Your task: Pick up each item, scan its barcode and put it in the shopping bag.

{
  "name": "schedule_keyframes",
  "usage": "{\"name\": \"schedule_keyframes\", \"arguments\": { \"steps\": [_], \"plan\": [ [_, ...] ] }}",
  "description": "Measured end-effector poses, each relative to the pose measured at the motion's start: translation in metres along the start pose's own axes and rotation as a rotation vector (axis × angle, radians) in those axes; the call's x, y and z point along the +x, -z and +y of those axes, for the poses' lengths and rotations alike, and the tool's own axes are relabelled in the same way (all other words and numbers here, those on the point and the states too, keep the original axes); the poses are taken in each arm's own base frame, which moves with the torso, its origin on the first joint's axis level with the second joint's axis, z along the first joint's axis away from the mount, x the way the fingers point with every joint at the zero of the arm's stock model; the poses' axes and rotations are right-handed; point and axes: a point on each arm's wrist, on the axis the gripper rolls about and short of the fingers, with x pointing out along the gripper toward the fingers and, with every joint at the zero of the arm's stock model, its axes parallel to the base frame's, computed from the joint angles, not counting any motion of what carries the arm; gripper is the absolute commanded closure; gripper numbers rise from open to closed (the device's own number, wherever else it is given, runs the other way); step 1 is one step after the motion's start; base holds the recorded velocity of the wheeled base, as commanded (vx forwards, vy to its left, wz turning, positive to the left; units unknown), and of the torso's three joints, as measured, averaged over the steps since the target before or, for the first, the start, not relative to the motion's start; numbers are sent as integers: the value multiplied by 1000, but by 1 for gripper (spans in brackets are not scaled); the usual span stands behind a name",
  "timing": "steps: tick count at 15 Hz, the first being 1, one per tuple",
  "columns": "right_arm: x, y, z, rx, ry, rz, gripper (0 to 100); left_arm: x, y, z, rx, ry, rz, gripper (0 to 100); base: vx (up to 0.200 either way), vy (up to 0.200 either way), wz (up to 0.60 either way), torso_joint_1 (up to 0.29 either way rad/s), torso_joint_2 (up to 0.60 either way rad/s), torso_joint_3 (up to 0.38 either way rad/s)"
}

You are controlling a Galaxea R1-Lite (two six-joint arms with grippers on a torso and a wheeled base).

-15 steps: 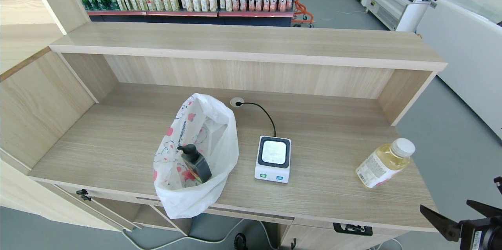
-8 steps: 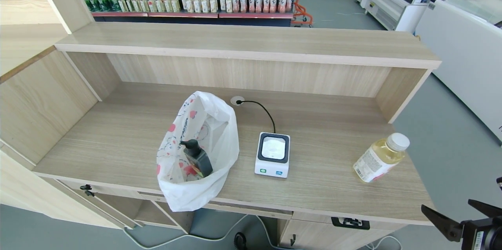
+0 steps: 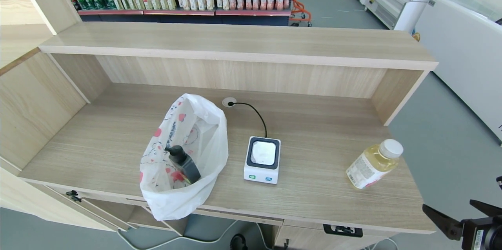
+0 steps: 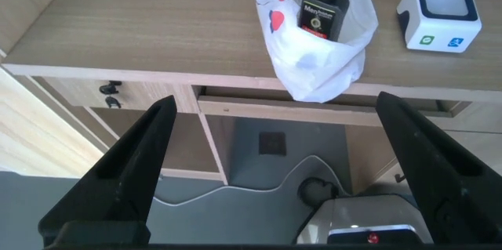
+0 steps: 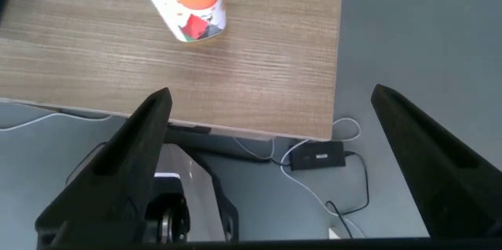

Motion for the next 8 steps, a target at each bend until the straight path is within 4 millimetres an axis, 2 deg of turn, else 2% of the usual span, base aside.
{"name": "schedule_keyframes", "arguments": {
  "steps": [8],
  "plan": [
    [1,1,-1,7,16,8,0,0,0,0,-2,2,0,0,0,0,0,0,0,0]
  ]
}}
